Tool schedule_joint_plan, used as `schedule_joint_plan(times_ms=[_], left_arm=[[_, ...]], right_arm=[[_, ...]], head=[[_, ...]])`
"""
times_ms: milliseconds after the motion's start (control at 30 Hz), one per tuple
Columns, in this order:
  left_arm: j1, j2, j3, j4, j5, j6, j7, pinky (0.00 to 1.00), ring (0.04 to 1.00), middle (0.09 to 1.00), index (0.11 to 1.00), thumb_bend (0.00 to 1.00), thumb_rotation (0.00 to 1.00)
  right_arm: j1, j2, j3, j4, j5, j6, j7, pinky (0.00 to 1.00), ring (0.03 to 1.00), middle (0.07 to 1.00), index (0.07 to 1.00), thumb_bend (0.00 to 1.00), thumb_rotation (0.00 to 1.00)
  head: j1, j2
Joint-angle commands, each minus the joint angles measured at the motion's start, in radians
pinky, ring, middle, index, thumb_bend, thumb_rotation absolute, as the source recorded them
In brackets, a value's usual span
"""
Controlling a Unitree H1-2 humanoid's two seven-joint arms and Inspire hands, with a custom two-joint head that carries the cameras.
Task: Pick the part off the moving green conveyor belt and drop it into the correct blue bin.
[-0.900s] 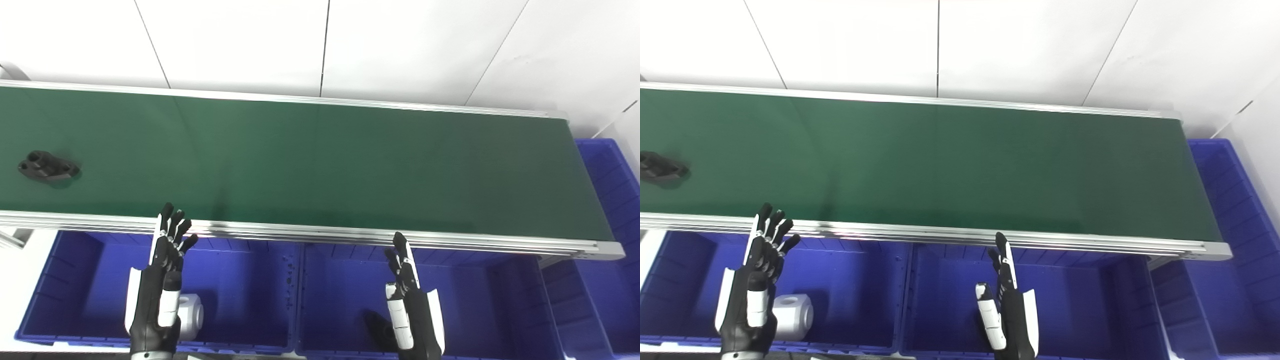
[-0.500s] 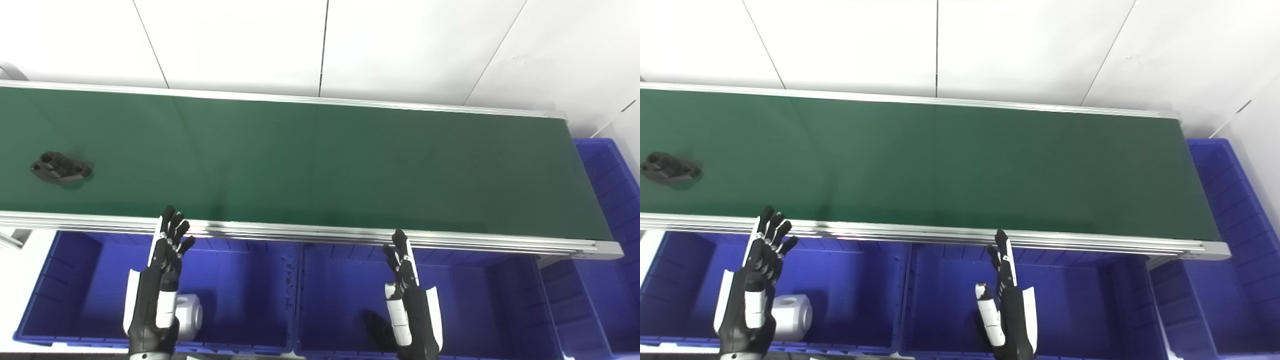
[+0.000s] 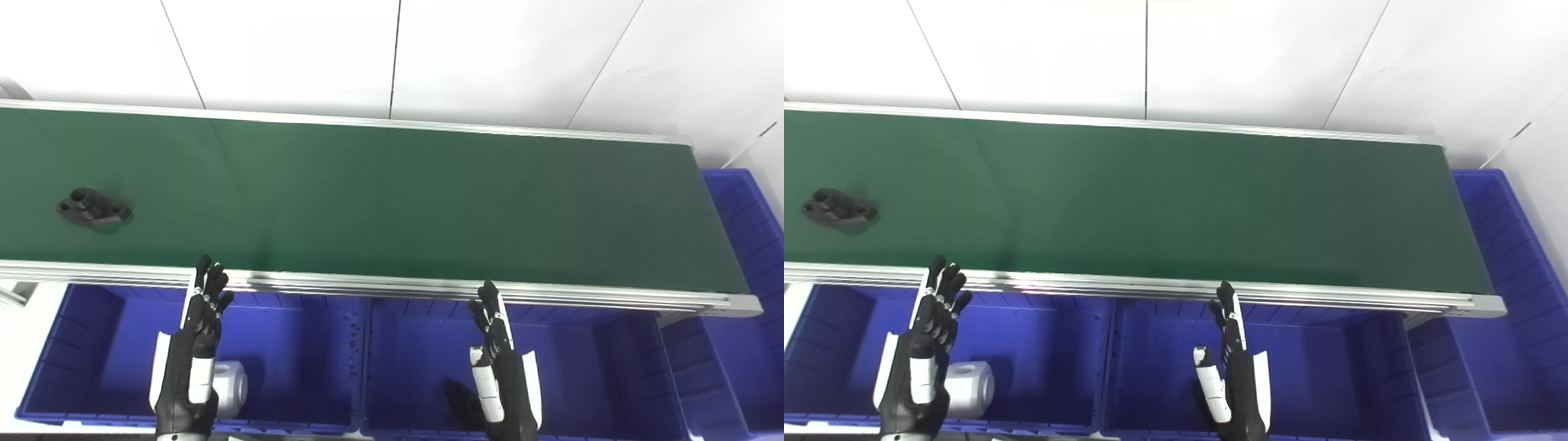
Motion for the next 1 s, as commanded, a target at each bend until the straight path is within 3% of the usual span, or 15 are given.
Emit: schedule_joint_plan(times_ms=[0, 967], left_arm=[[-0.009, 0.008, 0.003, -0.018, -0.012, -0.023, -0.009, 0.93, 0.969, 0.976, 0.999, 0.78, 1.00], [-0.008, -0.006, -0.011, -0.028, -0.004, 0.004, -0.011, 0.91, 0.961, 0.966, 1.000, 0.85, 1.00]], right_arm=[[-0.006, 0.074, 0.050, 0.003, -0.009, -0.052, -0.004, 0.96, 0.942, 0.984, 0.998, 0.73, 0.97], [-0.011, 0.067, 0.043, 0.003, -0.010, -0.046, 0.005, 0.96, 0.938, 0.981, 1.000, 0.73, 0.96]], head=[[-0.003, 0.002], [0.011, -0.005]])
